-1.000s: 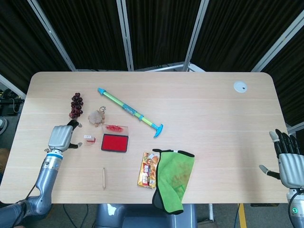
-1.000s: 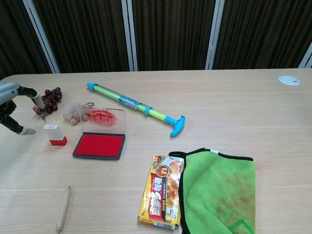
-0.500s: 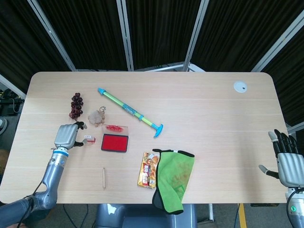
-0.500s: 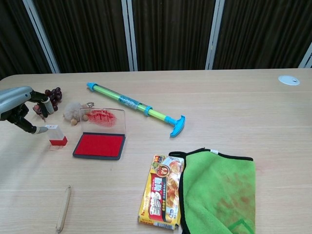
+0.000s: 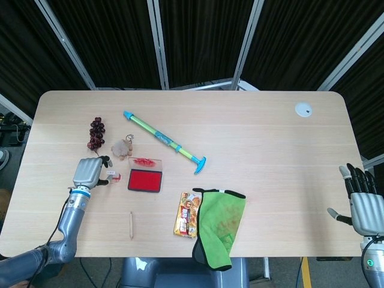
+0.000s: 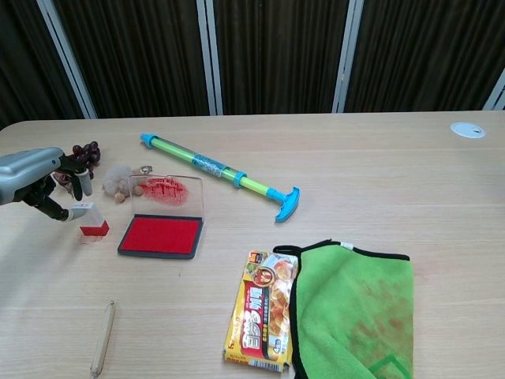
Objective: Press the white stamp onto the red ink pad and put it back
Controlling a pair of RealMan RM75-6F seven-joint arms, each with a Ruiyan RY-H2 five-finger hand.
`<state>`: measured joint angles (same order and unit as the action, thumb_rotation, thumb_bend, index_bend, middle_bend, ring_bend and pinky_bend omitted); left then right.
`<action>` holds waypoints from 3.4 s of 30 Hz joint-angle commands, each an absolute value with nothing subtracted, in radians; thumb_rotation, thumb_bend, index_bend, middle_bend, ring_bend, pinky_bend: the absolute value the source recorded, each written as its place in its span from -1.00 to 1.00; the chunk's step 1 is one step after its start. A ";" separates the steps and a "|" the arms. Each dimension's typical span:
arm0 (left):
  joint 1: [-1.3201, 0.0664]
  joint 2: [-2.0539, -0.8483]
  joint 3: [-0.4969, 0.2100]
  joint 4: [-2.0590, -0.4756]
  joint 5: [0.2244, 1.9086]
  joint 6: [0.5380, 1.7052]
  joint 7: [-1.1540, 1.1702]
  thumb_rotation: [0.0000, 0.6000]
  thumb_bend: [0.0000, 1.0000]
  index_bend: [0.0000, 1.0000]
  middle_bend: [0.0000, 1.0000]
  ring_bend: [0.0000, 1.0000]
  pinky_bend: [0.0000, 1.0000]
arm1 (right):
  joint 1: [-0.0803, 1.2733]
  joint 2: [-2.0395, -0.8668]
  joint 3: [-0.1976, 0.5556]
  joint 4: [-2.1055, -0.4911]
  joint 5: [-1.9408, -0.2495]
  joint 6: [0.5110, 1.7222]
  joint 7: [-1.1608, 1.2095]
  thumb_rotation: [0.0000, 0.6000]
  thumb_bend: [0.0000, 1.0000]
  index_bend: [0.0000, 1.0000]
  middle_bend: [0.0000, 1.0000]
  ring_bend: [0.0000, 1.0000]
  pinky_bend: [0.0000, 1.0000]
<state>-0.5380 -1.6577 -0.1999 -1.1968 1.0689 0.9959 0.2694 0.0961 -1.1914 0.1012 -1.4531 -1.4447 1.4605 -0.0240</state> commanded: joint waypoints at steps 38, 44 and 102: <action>-0.545 -1.647 -0.202 -1.240 1.057 1.003 0.262 1.00 -0.37 0.05 0.11 0.68 0.92 | 0.101 -1.189 0.105 -1.455 -1.427 1.443 -0.012 1.00 -1.00 -1.00 -1.00 -1.00 -1.00; -0.541 -1.596 -0.197 -1.342 1.104 1.016 0.226 1.00 -0.37 0.06 0.11 0.68 0.92 | 0.101 -1.186 0.106 -1.458 -1.426 1.443 -0.007 1.00 -1.00 -1.00 -1.00 -1.00 -1.00; -0.608 -1.796 -0.192 -1.135 1.185 0.980 0.079 1.00 -0.30 0.12 0.11 0.68 0.92 | 0.110 -1.194 0.115 -1.429 -1.394 1.415 0.000 1.00 -1.00 -1.00 -1.00 -1.00 -1.00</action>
